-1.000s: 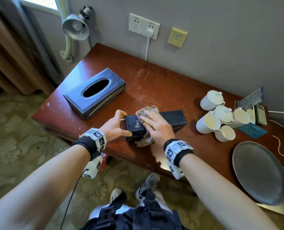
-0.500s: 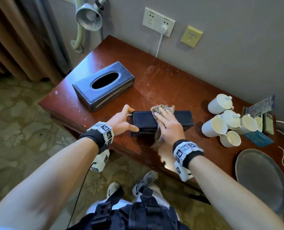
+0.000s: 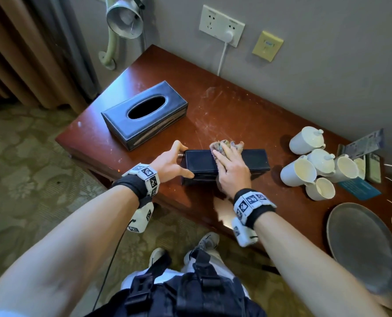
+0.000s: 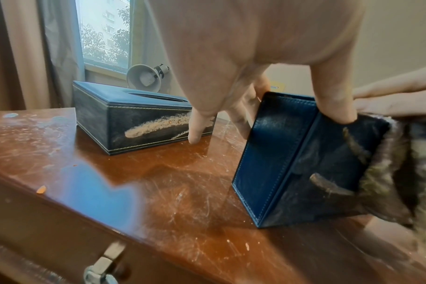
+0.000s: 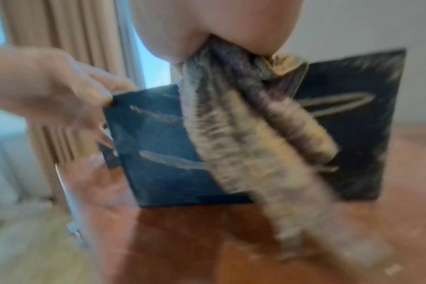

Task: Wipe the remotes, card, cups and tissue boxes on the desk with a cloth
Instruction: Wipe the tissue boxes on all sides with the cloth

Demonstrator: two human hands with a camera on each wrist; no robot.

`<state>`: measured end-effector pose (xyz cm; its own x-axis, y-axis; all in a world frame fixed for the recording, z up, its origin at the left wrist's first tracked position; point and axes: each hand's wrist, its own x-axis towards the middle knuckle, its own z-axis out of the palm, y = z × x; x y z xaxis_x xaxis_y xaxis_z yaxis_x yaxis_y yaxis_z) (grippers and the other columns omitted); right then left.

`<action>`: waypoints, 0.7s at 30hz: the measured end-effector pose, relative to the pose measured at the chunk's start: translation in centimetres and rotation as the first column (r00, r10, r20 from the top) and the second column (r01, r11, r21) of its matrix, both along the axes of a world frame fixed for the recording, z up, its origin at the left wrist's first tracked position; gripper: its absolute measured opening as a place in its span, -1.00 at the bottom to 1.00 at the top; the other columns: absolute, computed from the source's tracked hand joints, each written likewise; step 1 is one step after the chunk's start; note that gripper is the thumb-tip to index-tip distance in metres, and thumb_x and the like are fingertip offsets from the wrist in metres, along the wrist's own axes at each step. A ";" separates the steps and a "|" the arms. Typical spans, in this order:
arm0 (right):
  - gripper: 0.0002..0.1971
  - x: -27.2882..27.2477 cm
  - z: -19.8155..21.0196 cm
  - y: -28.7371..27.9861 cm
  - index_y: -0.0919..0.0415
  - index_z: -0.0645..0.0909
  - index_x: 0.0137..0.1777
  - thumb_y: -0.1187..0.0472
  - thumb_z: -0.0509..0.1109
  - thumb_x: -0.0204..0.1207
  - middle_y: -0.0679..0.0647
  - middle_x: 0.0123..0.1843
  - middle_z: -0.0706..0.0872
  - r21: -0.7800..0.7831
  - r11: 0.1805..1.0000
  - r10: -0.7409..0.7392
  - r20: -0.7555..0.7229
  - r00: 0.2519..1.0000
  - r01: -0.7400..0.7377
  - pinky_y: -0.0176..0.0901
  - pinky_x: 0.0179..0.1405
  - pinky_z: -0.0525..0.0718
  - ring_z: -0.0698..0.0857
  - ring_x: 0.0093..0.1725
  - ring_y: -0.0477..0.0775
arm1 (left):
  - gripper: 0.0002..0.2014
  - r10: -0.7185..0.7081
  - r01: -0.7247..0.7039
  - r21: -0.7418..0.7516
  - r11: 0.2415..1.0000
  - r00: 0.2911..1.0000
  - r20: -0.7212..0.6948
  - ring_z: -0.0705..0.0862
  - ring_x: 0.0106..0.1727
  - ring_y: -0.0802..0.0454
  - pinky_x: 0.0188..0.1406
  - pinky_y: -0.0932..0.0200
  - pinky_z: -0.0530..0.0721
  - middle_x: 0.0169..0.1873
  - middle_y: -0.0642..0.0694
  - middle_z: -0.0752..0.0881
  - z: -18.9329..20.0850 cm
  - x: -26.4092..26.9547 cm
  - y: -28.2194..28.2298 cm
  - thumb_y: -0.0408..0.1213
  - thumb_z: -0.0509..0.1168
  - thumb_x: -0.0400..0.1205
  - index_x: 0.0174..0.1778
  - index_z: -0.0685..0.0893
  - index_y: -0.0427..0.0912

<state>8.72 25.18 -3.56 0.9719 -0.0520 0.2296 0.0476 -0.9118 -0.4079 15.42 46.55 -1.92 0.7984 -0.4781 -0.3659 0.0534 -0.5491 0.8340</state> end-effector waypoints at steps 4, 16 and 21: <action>-0.62 -0.5 -0.2 2.8 0.10 0.65 0.42 0.25 0.26 0.63 0.09 0.57 0.51 -0.003 0.988 0.157 0.017 0.987 -0.157 0.03 0.59 0.29 0.40 0.60 0.26 | -0.36 -0.029 0.028 0.038 0.999 0.999 0.020 0.57 0.37 -0.03 0.36 -0.17 0.57 0.31 -0.06 0.61 0.1 -0.1 0.0 -0.20 0.62 0.43 0.22 0.31 0.01; -0.66 -0.8 0.2 -7.6 0.21 0.65 0.41 0.33 0.29 0.67 0.14 0.57 0.50 0.083 0.946 -0.315 0.023 0.949 0.312 -0.14 0.57 0.30 0.43 0.58 0.21 | -0.37 -0.122 0.057 0.309 0.949 0.973 0.197 0.57 0.33 -0.12 0.63 -0.43 0.02 0.25 -0.05 0.62 1.2 -0.4 -1.2 -0.09 0.56 0.48 0.34 0.34 -0.03; -0.66 -0.9 -0.1 -5.8 0.20 0.67 0.39 0.32 0.26 0.67 0.22 0.50 0.58 -0.033 0.952 -0.301 0.108 0.948 0.306 0.14 0.54 0.43 0.50 0.50 0.38 | -0.32 -0.315 0.174 0.453 0.874 0.914 0.257 0.57 0.36 -0.07 0.56 -0.33 0.17 0.38 0.01 0.57 2.5 0.3 -3.0 0.01 0.52 0.51 0.49 0.39 -0.01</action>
<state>7.82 19.38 -3.66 0.8836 -0.3269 0.3351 -0.1957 -0.9081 -0.3701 15.70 43.59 0.59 0.7808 -0.5345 -0.3235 -0.3534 -0.8049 0.4767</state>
